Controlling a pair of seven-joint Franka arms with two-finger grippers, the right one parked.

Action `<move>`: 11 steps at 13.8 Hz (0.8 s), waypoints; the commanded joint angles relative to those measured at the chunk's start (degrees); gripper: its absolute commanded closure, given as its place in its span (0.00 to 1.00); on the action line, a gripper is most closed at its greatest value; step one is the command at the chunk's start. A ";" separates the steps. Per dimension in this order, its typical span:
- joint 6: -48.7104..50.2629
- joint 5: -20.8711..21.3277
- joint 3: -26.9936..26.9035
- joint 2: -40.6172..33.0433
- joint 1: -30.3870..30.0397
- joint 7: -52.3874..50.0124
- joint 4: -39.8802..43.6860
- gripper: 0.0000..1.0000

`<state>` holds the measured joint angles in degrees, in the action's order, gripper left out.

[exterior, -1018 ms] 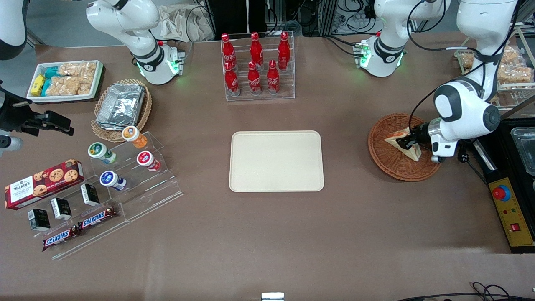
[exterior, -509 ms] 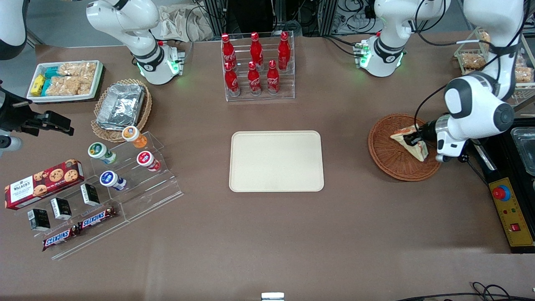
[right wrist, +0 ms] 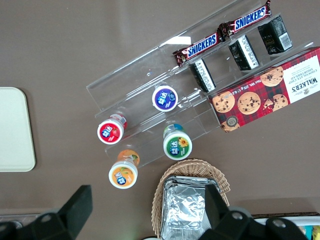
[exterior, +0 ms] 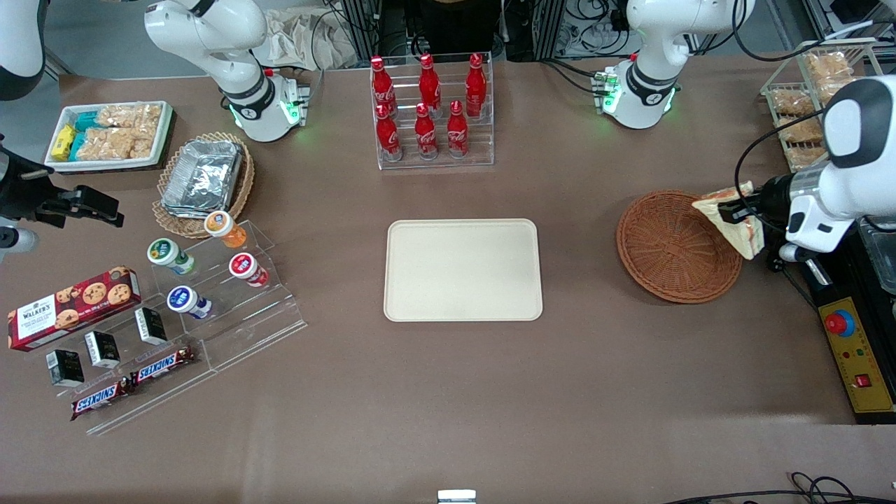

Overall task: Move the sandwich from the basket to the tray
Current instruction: 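Lift the sandwich and carry it toward the cream tray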

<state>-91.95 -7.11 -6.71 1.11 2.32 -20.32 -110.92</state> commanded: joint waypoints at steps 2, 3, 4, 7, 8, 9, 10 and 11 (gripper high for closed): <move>2.57 0.96 6.69 1.17 0.40 -0.94 5.45 0.70; 2.48 0.96 9.15 1.52 0.40 -1.12 6.15 0.70; 2.13 0.96 11.52 1.79 0.49 -1.12 6.42 0.70; 1.78 0.87 17.85 5.11 0.49 -1.30 9.04 0.70; 1.78 0.96 19.79 6.78 0.49 -1.47 10.36 0.70; 1.51 0.87 21.03 8.37 0.49 -1.56 11.42 0.70; 0.47 0.79 22.43 9.95 0.66 -1.65 12.30 0.70; -0.85 0.96 23.84 11.44 1.45 -1.83 12.65 0.70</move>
<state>-92.22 -7.03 14.92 8.13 3.13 -21.25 -102.17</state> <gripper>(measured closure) 0.692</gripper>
